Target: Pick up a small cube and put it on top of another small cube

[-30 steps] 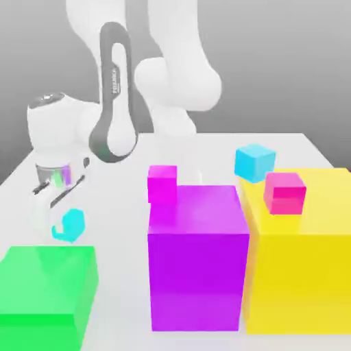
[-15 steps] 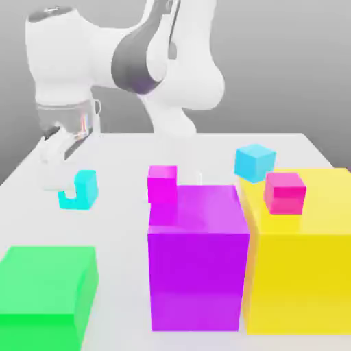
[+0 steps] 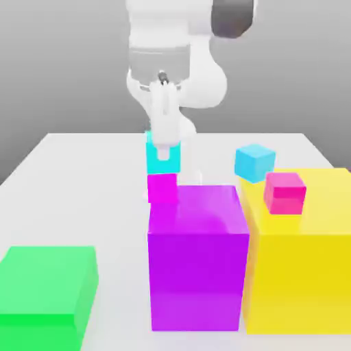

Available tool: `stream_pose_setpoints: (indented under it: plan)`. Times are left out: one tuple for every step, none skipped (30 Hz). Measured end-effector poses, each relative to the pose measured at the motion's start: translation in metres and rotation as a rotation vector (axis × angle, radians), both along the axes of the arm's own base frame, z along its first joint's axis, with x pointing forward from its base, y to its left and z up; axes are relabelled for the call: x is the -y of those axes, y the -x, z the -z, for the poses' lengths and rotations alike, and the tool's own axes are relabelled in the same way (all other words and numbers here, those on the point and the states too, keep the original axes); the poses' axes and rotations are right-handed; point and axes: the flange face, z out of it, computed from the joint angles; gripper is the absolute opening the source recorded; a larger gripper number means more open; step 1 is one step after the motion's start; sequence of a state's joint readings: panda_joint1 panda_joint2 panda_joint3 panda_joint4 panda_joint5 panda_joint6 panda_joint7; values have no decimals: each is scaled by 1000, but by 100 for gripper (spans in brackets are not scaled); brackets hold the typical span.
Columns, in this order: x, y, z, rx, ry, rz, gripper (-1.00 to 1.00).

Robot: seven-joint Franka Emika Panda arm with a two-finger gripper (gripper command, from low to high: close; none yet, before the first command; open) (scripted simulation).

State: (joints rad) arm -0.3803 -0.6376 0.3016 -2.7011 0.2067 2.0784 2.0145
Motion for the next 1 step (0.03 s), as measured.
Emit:
stream_pose_setpoints:
  plan:
    - [0,0,0,0,0,0,100]
